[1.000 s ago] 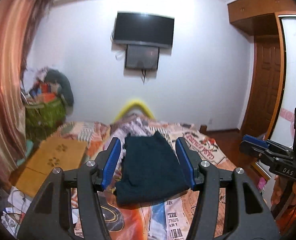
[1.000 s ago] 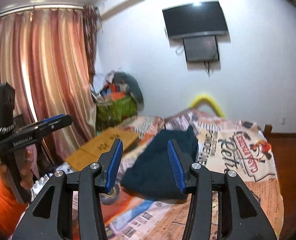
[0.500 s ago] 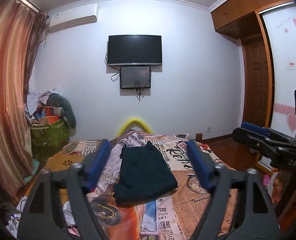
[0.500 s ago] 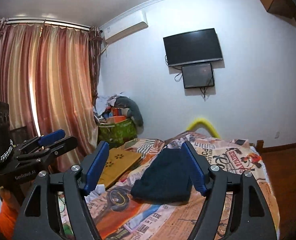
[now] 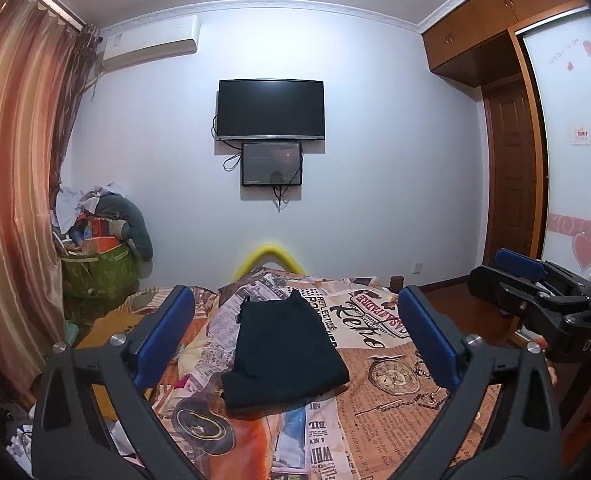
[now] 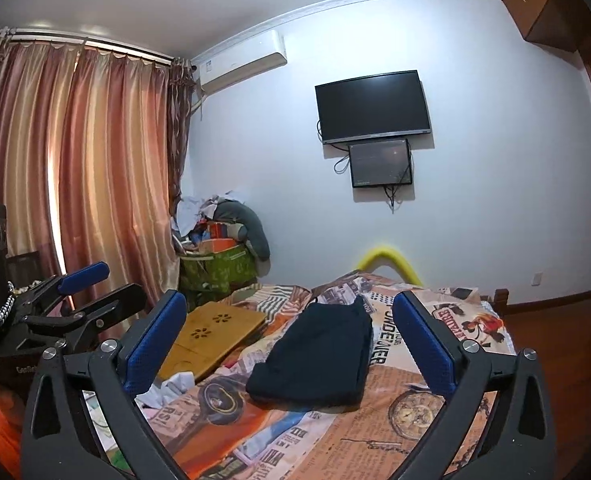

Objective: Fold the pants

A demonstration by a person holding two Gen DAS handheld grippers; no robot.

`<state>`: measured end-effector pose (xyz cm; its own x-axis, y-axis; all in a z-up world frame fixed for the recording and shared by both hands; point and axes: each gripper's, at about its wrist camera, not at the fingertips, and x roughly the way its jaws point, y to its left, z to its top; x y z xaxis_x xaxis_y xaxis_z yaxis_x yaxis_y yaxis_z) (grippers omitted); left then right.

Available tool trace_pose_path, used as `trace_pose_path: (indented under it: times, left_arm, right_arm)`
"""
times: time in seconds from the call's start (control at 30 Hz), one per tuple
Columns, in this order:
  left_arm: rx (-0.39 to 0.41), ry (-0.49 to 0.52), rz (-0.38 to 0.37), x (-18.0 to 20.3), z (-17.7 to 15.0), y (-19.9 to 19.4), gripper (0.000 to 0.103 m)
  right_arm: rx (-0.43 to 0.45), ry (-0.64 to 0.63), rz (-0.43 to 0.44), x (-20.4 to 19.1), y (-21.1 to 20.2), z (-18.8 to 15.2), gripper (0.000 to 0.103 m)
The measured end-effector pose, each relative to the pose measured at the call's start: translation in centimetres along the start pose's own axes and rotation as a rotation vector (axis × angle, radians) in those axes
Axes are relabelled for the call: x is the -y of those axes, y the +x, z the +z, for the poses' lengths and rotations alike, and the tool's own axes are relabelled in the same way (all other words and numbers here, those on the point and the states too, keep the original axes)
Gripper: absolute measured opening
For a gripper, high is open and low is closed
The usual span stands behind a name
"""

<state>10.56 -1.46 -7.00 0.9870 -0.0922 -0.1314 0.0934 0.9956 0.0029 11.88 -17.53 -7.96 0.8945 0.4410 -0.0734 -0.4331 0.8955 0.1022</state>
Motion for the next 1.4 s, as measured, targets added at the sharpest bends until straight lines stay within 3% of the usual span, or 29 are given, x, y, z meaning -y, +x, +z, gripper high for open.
trace_pose_path:
  times: [1.4]
  left_arm:
    - [-0.027,-0.034,-0.024,-0.8,0.0,1.2,0.103]
  right_arm:
    - [-0.012,0.022,-0.013,0.6,-1.0,0.5,0.103]
